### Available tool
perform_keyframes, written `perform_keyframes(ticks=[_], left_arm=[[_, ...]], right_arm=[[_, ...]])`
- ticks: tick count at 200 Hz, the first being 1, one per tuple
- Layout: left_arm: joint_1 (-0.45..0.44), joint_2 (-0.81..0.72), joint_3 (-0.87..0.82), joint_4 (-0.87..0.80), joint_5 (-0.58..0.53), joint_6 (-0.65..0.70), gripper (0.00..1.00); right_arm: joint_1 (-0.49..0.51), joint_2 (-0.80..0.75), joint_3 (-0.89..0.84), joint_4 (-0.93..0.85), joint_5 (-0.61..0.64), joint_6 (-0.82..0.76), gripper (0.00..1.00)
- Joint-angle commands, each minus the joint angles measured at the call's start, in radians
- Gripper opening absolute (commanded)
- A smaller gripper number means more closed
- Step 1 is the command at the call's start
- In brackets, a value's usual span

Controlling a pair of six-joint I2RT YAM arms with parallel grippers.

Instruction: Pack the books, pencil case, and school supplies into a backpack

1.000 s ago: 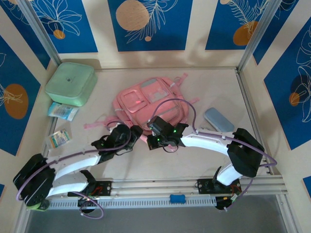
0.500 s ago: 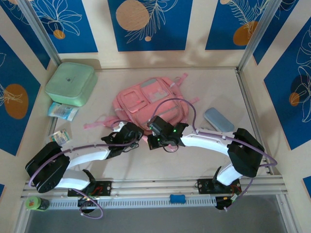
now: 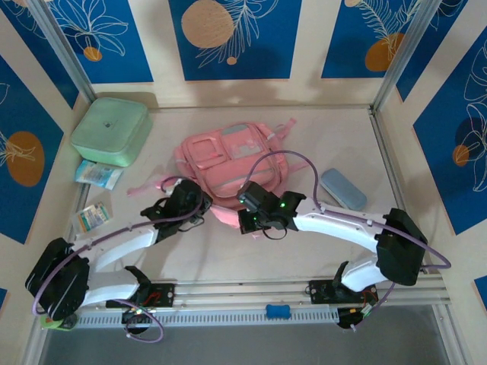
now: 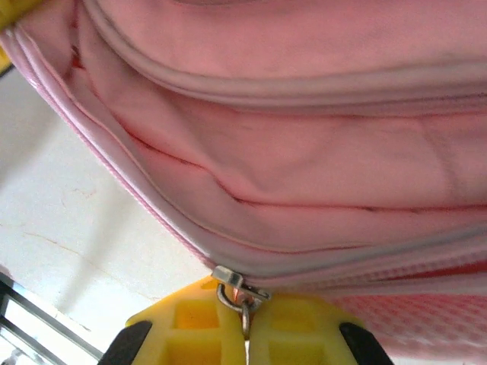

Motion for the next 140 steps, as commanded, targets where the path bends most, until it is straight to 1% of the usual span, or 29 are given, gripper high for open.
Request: perform_keyframes(ticks=[1,20,29,37,46,60,73,87,90,97,103,121,133,140], left_arm=[[0.149,-0.027,0.030,-0.071,-0.023,0.166,0.00],[0.224,-0.008,0.053,-0.082,0.051,0.243,0.00],[0.254,0.007,0.070,-0.098,0.082,0.290,0.00],[0.271,0.019,0.083,-0.121,0.090,0.311,0.00],[0.289,0.036,0.089,-0.112,0.111,0.339,0.00],[0.310,0.062,0.104,-0.100,0.138,0.361,0.00],[0.325,0.086,0.132,-0.095,0.154,0.397,0.00],[0.348,0.104,0.170,-0.137,0.177,0.438,0.00],[0.351,0.104,0.178,-0.143,0.187,0.445,0.03],[0.356,0.099,0.188,-0.158,0.205,0.454,0.16],[0.352,0.085,0.189,-0.162,0.217,0.459,0.23],[0.347,0.018,0.151,-0.173,0.246,0.419,0.38],[0.321,-0.051,0.105,-0.169,0.247,0.363,0.43],[0.296,-0.084,0.077,-0.173,0.253,0.286,0.47]], right_arm=[[-0.055,-0.068,-0.062,-0.216,0.044,0.028,0.00],[-0.116,-0.084,-0.078,-0.220,-0.001,0.010,0.00],[-0.120,-0.081,-0.064,-0.229,0.001,-0.002,0.00],[-0.107,-0.077,-0.045,-0.225,-0.003,-0.023,0.00],[-0.080,-0.069,-0.021,-0.200,-0.024,-0.046,0.00],[-0.038,-0.042,0.020,-0.147,-0.089,-0.067,0.00],[-0.025,-0.008,0.059,-0.106,-0.154,-0.059,0.00],[-0.019,0.020,0.089,-0.079,-0.170,-0.046,0.00],[-0.019,0.025,0.092,-0.074,-0.171,-0.045,0.00],[-0.020,0.033,0.096,-0.062,-0.169,-0.040,0.00],[-0.020,0.038,0.095,-0.049,-0.172,-0.038,0.00],[-0.020,0.045,0.081,-0.016,-0.190,-0.034,0.00],[-0.019,0.053,0.073,-0.007,-0.191,-0.028,0.00],[-0.018,0.057,0.068,-0.003,-0.193,-0.026,0.00]])
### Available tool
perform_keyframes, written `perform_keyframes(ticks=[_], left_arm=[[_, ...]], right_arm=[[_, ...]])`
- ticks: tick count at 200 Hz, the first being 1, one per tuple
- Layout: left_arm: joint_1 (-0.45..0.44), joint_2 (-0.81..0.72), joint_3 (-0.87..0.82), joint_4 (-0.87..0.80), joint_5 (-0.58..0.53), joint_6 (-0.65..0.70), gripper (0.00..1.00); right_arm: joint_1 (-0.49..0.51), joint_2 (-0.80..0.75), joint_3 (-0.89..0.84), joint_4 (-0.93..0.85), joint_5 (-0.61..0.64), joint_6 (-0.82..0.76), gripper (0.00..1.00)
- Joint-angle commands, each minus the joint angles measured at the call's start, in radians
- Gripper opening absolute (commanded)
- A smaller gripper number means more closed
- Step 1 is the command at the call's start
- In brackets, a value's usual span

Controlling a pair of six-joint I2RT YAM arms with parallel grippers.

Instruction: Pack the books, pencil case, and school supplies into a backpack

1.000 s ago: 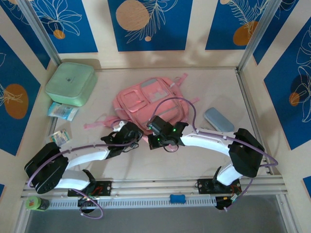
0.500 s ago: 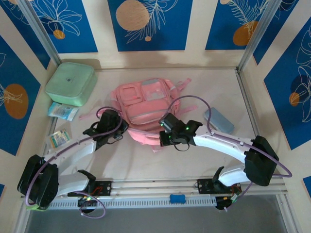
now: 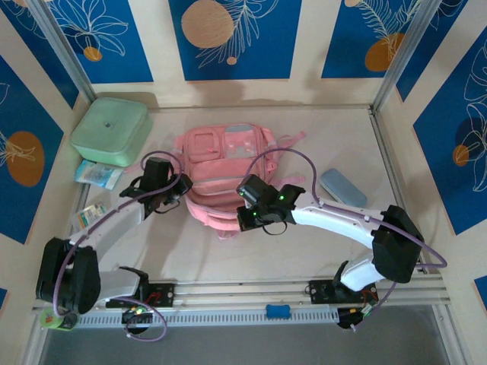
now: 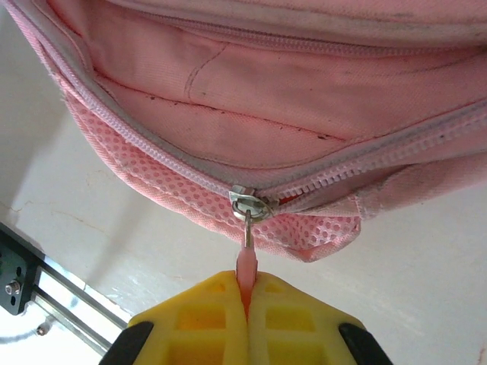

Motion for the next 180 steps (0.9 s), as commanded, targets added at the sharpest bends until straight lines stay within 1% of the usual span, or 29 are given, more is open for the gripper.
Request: perform_keyframes(ticks=[1,11,17,23,37,42,67,79,86,97,119,138,145,159,180], left_arm=[[-0.043,-0.125,-0.056,0.001,0.037,-0.121,0.47],[-0.074,-0.163,-0.125,0.106,0.107,-0.238,0.49],[-0.104,-0.187,-0.164,0.162,0.108,-0.299,0.51],[-0.146,-0.213,-0.174,0.149,0.064,-0.336,0.53],[-0.275,-0.262,-0.155,0.056,-0.100,-0.393,0.55],[-0.315,-0.268,-0.153,0.045,-0.142,-0.418,0.56],[-0.443,-0.244,-0.189,0.107,-0.238,-0.593,0.57],[-0.498,-0.213,-0.185,0.111,-0.303,-0.639,0.59],[-0.513,-0.188,-0.174,0.102,-0.319,-0.653,0.60],[-0.518,-0.149,-0.158,0.106,-0.309,-0.671,0.62],[-0.534,-0.098,-0.173,0.170,-0.352,-0.696,0.62],[-0.535,-0.055,-0.158,0.150,-0.353,-0.712,0.62],[-0.538,-0.039,-0.146,0.116,-0.358,-0.718,0.59],[-0.541,-0.005,-0.134,0.089,-0.367,-0.734,0.49],[-0.545,0.036,-0.145,0.082,-0.358,-0.760,0.48]], right_arm=[[0.010,0.008,0.002,0.039,-0.060,0.011,0.00],[0.016,0.011,0.000,0.040,-0.055,0.012,0.00],[0.019,0.013,-0.001,0.040,-0.048,0.011,0.00],[0.023,0.014,-0.003,0.039,-0.035,0.011,0.00],[0.026,0.014,-0.006,0.034,-0.015,0.015,0.00],[0.027,0.013,-0.009,0.037,-0.013,0.016,0.00],[0.028,0.009,-0.018,0.044,-0.005,0.021,0.00],[0.028,0.013,-0.020,0.045,-0.004,0.023,0.00],[0.028,0.014,-0.021,0.046,-0.004,0.022,0.00],[0.029,0.015,-0.022,0.044,-0.002,0.025,0.00],[0.033,0.005,-0.034,0.061,0.008,0.029,0.00],[0.034,0.014,-0.035,0.068,0.012,0.031,0.00],[0.032,0.019,-0.034,0.069,0.011,0.031,0.00],[0.033,0.030,-0.033,0.077,0.009,0.032,0.00],[0.032,0.043,-0.021,0.076,0.004,0.031,0.00]])
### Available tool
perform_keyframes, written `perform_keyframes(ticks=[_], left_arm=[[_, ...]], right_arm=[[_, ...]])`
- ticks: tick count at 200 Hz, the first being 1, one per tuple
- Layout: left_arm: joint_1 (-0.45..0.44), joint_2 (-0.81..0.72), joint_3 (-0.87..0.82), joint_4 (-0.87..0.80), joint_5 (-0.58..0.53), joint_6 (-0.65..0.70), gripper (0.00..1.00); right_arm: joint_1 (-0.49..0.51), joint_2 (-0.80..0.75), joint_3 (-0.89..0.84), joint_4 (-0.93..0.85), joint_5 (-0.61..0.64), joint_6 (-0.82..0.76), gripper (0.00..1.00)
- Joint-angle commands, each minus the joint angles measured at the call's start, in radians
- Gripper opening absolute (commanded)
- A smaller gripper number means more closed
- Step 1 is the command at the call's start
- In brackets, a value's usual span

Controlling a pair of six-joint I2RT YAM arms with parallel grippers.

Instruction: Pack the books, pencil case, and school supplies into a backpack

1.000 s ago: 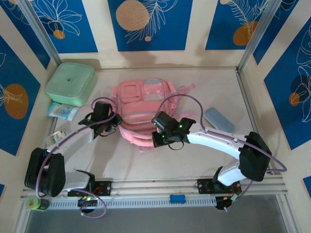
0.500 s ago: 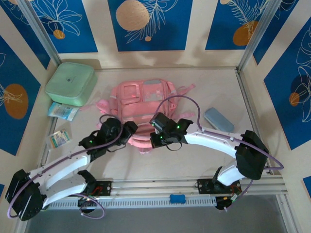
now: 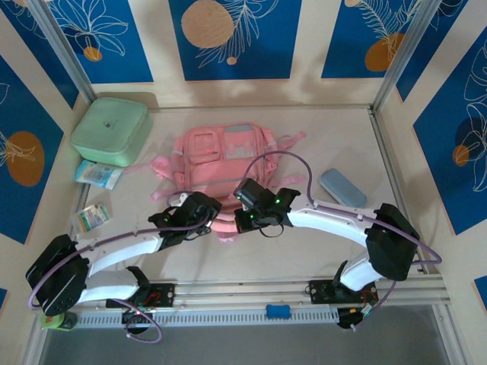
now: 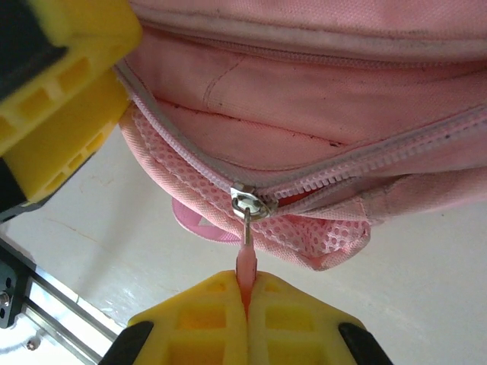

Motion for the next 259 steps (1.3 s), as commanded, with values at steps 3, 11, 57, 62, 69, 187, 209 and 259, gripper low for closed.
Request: perform_keyframes(ticks=[3,11,57,62,69,187,209,259], left_arm=[[-0.012,0.046,0.009,-0.047,-0.035,-0.054,0.48],[-0.016,0.053,0.008,-0.042,-0.039,-0.044,0.46],[-0.018,0.067,0.021,-0.101,-0.084,-0.032,0.29],[-0.018,0.061,0.021,-0.100,-0.093,-0.024,0.23],[-0.017,0.051,0.019,-0.102,-0.103,-0.006,0.15],[0.222,-0.326,0.023,-0.405,-0.118,0.304,0.00],[0.267,-0.362,0.031,-0.440,-0.100,0.351,0.00],[0.311,-0.391,0.040,-0.475,-0.062,0.438,0.00]], right_arm=[[0.011,0.015,0.009,0.009,-0.018,0.016,0.00],[0.011,0.018,0.011,0.007,-0.015,0.018,0.00],[0.012,0.030,0.032,-0.039,0.012,0.008,0.00],[0.012,0.027,0.034,-0.047,0.015,0.006,0.00],[0.012,0.024,0.036,-0.062,0.022,0.004,0.00],[-0.082,-0.073,-0.031,-0.241,0.092,-0.019,0.00],[-0.110,-0.060,-0.032,-0.232,0.110,-0.052,0.00],[-0.189,0.002,0.008,-0.211,0.177,-0.048,0.00]])
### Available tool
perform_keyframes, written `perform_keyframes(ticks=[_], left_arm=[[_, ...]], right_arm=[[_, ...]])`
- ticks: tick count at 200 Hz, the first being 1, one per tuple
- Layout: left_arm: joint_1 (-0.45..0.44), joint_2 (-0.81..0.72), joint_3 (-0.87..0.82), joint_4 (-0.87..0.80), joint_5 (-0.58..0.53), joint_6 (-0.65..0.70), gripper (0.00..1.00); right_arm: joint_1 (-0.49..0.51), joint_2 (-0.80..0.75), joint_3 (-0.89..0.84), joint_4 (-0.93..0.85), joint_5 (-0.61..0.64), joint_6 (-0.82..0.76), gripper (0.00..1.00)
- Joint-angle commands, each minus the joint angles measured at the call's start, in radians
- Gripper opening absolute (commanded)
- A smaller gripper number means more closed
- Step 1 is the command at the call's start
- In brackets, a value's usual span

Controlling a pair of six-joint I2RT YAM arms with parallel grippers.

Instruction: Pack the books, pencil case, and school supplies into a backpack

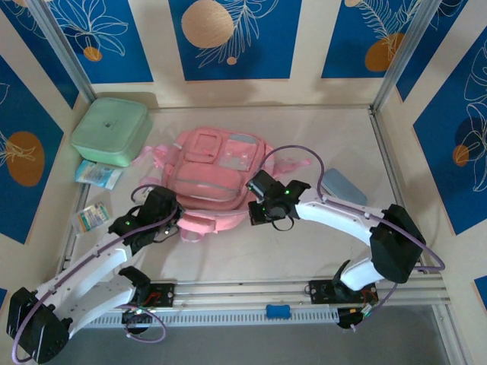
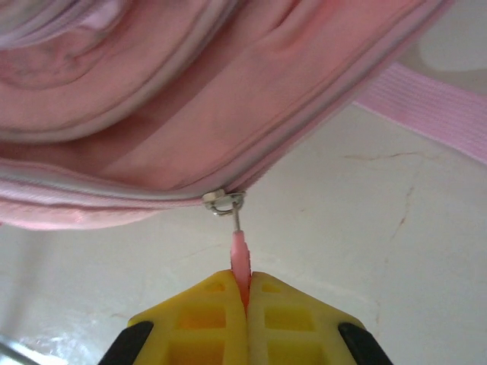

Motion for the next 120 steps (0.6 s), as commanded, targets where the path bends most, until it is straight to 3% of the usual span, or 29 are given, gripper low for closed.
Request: perform_keyframes(ticks=[1,30,120], left_arm=[[0.032,-0.032,0.025,-0.068,-0.056,0.069,0.00],[0.056,-0.054,0.030,-0.094,-0.058,0.107,0.00],[0.101,-0.059,0.030,-0.149,-0.039,0.177,0.00]], right_arm=[[-0.050,0.026,0.015,-0.094,0.102,0.002,0.00],[-0.121,0.055,0.043,-0.094,0.167,0.002,0.00],[-0.319,0.178,0.159,-0.005,0.136,-0.096,0.00]])
